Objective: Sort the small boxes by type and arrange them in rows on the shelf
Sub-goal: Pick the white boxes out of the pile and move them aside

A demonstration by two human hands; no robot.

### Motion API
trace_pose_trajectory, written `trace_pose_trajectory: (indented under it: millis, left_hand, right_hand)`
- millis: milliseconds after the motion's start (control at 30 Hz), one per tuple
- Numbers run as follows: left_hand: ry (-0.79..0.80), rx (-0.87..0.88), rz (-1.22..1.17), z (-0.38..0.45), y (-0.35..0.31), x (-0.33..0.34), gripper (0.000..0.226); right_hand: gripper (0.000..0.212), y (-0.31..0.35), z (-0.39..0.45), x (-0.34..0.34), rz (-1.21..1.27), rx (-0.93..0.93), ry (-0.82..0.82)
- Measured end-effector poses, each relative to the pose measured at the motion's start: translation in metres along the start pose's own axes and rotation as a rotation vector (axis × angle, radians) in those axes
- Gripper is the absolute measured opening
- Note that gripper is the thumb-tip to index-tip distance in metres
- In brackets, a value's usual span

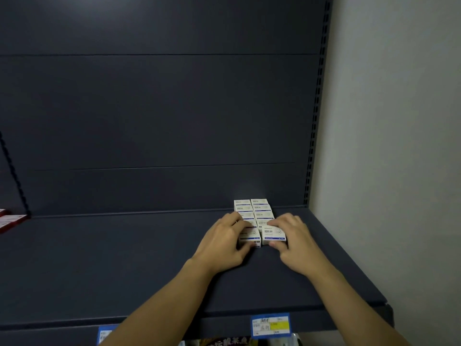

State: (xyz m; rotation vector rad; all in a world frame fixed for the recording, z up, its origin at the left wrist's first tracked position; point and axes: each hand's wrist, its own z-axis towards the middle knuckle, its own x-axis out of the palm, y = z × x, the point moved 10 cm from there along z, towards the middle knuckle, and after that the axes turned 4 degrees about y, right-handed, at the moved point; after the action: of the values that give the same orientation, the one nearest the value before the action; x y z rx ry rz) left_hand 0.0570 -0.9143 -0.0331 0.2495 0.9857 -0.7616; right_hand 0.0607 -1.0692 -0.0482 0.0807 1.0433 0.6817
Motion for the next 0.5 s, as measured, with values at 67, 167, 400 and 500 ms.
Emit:
trace_pose_trajectory:
  millis: [67, 167, 400, 500]
  left_hand:
    - [-0.005, 0.004, -0.009, 0.0002, 0.0004, 0.0003, 0.048]
    - [-0.007, 0.008, -0.014, -0.0003, 0.0018, 0.0018, 0.044]
    - [0.006, 0.000, 0.027, 0.0001, 0.0033, 0.0066, 0.044]
    - [0.009, -0.002, 0.058, 0.0000, 0.0020, 0.0066, 0.045]
  right_hand:
    - [0.045, -0.0006, 0.0008, 0.0022, 0.000, -0.004, 0.008]
    - [0.046, -0.0007, 0.0018, 0.0069, -0.022, -0.011, 0.030]
    - [0.051, 0.0013, 0.0006, 0.0039, -0.048, -0.006, 0.014]
    - [0.038, 0.0060, -0.0002, 0.0025, -0.072, -0.024, 0.016]
